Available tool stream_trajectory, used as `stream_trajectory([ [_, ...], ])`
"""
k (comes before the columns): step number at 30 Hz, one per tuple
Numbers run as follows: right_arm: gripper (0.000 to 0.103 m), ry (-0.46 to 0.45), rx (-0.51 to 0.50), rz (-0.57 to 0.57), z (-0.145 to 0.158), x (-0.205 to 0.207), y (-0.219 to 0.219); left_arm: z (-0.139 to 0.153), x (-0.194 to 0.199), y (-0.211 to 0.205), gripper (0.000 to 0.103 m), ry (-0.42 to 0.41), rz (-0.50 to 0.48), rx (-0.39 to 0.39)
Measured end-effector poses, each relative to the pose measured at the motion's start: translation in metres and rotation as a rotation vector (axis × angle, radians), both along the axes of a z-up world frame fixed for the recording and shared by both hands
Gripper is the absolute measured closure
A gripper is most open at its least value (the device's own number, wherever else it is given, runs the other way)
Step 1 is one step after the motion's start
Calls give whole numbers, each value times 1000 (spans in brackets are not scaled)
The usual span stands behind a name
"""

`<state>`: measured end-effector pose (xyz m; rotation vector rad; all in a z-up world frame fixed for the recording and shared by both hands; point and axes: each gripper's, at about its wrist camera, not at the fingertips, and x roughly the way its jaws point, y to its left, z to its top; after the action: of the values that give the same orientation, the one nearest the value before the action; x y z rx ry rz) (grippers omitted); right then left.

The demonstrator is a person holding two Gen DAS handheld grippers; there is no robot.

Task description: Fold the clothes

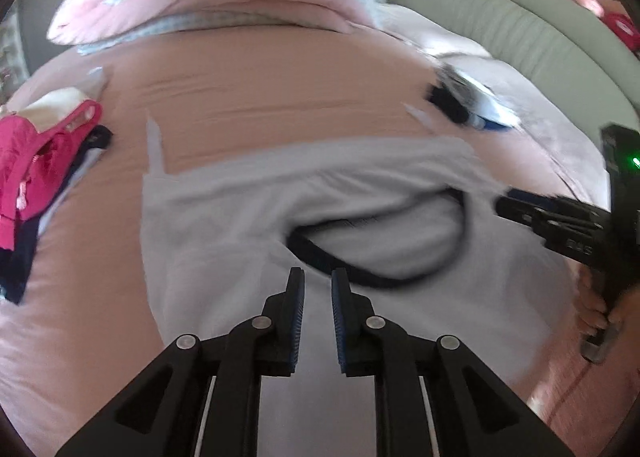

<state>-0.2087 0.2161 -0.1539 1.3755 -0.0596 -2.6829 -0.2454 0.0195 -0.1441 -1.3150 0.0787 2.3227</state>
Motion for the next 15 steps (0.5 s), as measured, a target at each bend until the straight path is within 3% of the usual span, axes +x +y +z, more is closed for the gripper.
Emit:
stream_trajectory([
  [3,65,-6,7,71,1,22,-20,-6,28,6,91,-42,-88,-12],
  [5,66,-86,-36,101,-16,29,-18,-24,41,6,91,-64,-165,-93],
  [7,76,-98,-94,86,-23,36,3,-27,44,-6,91,-49,-215,-86],
  [8,81,-93,-102,80,-18,38,16,-23,42,-13,91,-66,-200,-89],
  [10,76,-80,-95,52,-8,42,41,-13,40,-22,91,-58,-148,-113],
  [13,74,-32,22,-67,12,51,75,3,40,-28,91,-1,-47,-164],
  [15,73,-16,-36,-90,19,59,80,9,43,-9,91,-34,-63,-39],
])
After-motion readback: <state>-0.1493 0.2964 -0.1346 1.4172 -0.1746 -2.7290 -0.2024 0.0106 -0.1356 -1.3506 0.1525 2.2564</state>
